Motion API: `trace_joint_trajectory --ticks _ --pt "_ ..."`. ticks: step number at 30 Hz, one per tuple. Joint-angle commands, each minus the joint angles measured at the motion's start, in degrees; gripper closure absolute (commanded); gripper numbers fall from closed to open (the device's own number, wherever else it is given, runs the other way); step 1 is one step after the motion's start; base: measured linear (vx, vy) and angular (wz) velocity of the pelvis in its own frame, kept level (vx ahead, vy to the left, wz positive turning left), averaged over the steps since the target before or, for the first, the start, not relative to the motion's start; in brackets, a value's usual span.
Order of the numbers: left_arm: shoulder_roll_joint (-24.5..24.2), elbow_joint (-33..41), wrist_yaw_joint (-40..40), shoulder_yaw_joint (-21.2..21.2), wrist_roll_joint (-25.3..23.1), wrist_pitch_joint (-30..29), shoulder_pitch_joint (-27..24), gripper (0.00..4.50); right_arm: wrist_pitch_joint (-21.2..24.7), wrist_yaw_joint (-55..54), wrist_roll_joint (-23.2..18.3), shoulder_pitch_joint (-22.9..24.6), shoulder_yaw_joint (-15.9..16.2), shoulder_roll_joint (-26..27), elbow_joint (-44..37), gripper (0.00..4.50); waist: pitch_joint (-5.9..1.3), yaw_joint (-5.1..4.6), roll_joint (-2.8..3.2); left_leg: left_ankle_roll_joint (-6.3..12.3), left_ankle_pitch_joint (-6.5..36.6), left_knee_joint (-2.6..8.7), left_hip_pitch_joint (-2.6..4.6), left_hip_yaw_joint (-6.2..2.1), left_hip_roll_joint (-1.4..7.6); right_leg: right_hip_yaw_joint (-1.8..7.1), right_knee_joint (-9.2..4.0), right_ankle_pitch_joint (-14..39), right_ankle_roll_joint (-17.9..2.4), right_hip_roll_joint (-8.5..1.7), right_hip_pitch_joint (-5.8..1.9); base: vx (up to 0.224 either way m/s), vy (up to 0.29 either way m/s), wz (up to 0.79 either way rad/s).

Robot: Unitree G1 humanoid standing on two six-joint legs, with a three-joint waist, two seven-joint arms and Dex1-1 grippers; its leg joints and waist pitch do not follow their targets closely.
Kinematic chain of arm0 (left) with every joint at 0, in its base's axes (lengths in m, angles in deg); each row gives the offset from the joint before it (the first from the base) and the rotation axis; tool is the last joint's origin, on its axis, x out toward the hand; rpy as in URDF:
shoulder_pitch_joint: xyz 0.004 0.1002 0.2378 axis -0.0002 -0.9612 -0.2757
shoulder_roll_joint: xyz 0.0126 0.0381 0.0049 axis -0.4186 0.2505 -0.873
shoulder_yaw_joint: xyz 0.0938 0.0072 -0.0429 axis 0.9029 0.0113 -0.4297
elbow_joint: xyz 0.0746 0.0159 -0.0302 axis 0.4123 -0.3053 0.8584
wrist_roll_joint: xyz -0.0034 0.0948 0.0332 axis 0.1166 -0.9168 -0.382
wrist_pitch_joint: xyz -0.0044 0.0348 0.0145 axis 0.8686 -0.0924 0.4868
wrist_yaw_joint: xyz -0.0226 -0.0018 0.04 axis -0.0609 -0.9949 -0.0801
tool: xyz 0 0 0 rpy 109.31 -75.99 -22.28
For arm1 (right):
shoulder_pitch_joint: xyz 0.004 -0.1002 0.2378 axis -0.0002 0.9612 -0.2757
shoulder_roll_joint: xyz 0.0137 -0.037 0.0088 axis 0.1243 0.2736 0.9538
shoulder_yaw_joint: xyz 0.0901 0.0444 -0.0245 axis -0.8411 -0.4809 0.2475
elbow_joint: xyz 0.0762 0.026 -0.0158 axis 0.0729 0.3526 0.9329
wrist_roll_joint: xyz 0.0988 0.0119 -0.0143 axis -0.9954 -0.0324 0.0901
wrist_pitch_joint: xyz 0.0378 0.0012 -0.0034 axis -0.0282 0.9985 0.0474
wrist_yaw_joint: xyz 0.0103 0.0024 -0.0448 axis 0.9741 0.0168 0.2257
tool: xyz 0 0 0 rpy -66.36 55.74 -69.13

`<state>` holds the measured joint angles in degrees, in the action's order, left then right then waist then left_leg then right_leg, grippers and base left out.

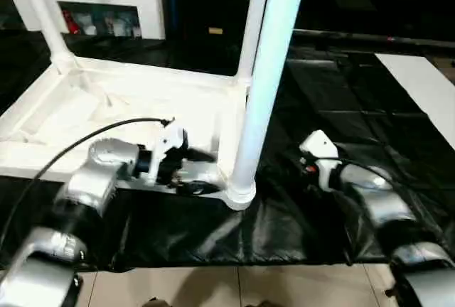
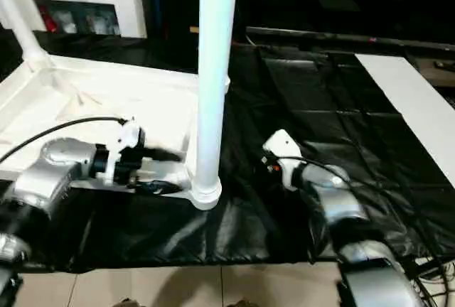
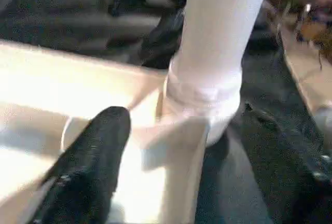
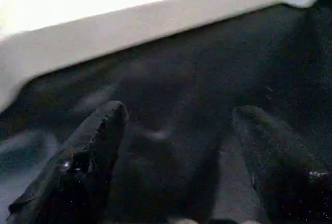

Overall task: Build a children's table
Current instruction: Rotate leg to tighten

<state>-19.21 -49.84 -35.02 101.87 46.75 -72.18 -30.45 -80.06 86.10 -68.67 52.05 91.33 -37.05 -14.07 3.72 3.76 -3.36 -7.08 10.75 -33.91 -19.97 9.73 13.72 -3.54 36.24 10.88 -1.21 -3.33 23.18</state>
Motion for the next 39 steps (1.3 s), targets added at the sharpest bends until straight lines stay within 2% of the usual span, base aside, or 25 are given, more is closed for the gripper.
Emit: trace_joint_trajectory --ticks 1,2,4,5,9,11,13,14,15,17,20,31,37,38,39 --pt "-0.39 -2.49 -1.45 1.47 -2.1 2.02 1.74 1.02 2.26 5.36 -1.47 1.76 1.03 -2.36 -4.42 0.53 -4.33 0.42 1.25 1.82 9.25 3.53 0.15 0.88 -0.5 2.48 -3.67 2.99 -14.21 -3.08 -3.68 0.0 0.0 0.0" --pt "-0.73 -4.89 -3.11 2.11 -3.19 2.89 2.75 1.17 3.85 9.26 -2.48 3.46 1.81 -3.93 -8.2 0.48 -4.36 0.85 1.43 2.32 9.05 3.5 0.13 0.8 -0.44 2.51 -3.62 2.4 -14.34 -3.17 -3.79 0.0 0.0 0.0" --pt "-0.78 -5.33 -3.47 2.27 -3.39 3.11 2.92 1.34 4.11 9.81 -2.65 3.75 1.92 -4.19 -8.85 0.29 -4.42 1.08 1.32 2.47 9.1 3.46 0.22 0.85 -0.36 2.5 -3.61 2.4 -14.34 -3.27 -3.71 0.0 0.0 0.0" --pt "-0.91 -5.9 -3.72 2.56 -3.78 3.29 3.12 1.46 4.38 10.29 -2.77 4.08 2.07 -4.5 -9.63 0.1 -4.35 1.18 1.52 2.1 9.59 3.56 0.15 0.82 -0.33 2.46 -3.73 3.48 -14.5 -3.41 -3.64 0.0 0.0 0.0" --pt "-0.96 -11.35 -5.08 3.74 -5.94 6.96 5.21 1.78 5.26 11.22 -2.98 5.12 1.84 -4.93 -12.18 0.01 -4.26 1.6 1.51 1.18 11.24 3.57 0.48 0.86 -0.44 2.54 -4.2 6.9 -13.88 -3.38 -3.38 0.0 0.0 0.0" --pt "-0.75 -13.7 -4.55 3.82 -6.81 8.7 6.25 1.94 5.59 11.36 -3.1 5.43 1.93 -4.99 -12.98 0.0 -4.26 1.6 1.36 1.12 10.81 3.6 0.25 0.78 -0.46 2.49 -4.09 6.76 -13.71 -3.44 -3.52 0.0 0.0 0.0" --pt "-0.46 -15.25 -4.7 3.62 -6.96 9.33 6.98 2.03 6.11 11.58 -3.31 5.83 1.98 -5.13 -13.83 0.0 -4.33 1.71 1.48 1.13 10.43 3.56 0.29 0.78 -0.5 2.51 -4.12 6.95 -13.4 -3.43 -3.52 0.0 0.0 0.0" --pt "-0.43 -15.72 -4.83 3.66 -7.13 9.54 7.25 2.24 6.28 11.77 -3.33 5.94 2.06 -5.23 -14.07 0.0 -4.36 1.75 1.6 1.07 10.44 3.56 0.28 0.74 -0.41 2.49 -4.06 6.8 -13.59 -3.52 -3.47 0.0 0.0 0.0" --pt "-0.3 -16.86 -5.14 3.73 -7.55 10.15 7.8 2.24 7.1 12.14 -3.46 6.35 2.14 -5.5 -15.1 0.0 -4.39 1.77 1.44 1.08 10.45 3.55 0.21 0.76 -0.44 2.45 -4.1 6.78 -13.68 -3.53 -3.53 0.0 0.0 0.0" --pt "-0.14 -18.31 -5.6 3.76 -8.01 10.85 8.58 2.35 8.21 12.37 -3.67 6.86 2.22 -5.77 -16.55 0.0 -4.35 1.8 1.51 1.12 10.12 3.6 0.14 0.7 -0.45 2.44 -4.08 6.61 -13.56 -3.48 -3.6 0.0 0.0 0.0" --pt "0.0 -18.83 -6.28 3.69 -8.23 10.73 9.01 2.63 8.79 12.56 -3.83 7.14 2.26 -5.91 -17.26 0.0 -4.33 1.82 1.54 1.06 10.56 3.61 0.19 0.71 -0.42 2.43 -4.23 7.84 -13.27 -3.6 -3.52 0.0 0.0 0.0" --pt "0.69 -23.02 -8.51 4.66 -10.13 11.97 10.66 3.37 10.47 12.48 -3.71 7.88 2.21 -6.17 -19.36 0.0 -4.35 1.89 1.54 1.19 10.13 3.58 0.12 0.7 -0.48 2.45 -4.2 6.67 -13.61 -3.6 -3.62 0.0 0.0 0.0" --pt "0.75 -24.09 -8.74 4.58 -11.17 12.08 11.04 3.75 11.14 12.27 -3.7 8.02 2.21 -6.3 -20.11 0.0 -4.26 1.8 1.51 1.04 10.89 3.67 0.22 0.65 -0.38 2.44 -4.39 8.75 -13.16 -3.7 -3.51 0.0 0.0 0.0" --pt "0.76 -24.34 -8.73 4.44 -11.23 12.04 11.11 4.02 11.24 12.25 -3.66 8.02 2.2 -6.26 -20.22 0.0 -4.24 1.78 1.38 1.05 10.93 3.65 0.18 0.69 -0.43 2.45 -4.43 8.94 -13.14 -3.68 -3.5 0.0 0.0 0.0" --pt "0.77 -24.51 -8.72 4.34 -11.27 12.02 11.17 4.1 11.31 12.23 -3.63 8.02 2.19 -6.23 -20.3 0.0 -4.27 1.81 1.41 1.06 10.78 3.63 0.17 0.68 -0.44 2.46 -4.43 9.03 -13.1 -3.7 -3.53 0.0 0.0 0.0"
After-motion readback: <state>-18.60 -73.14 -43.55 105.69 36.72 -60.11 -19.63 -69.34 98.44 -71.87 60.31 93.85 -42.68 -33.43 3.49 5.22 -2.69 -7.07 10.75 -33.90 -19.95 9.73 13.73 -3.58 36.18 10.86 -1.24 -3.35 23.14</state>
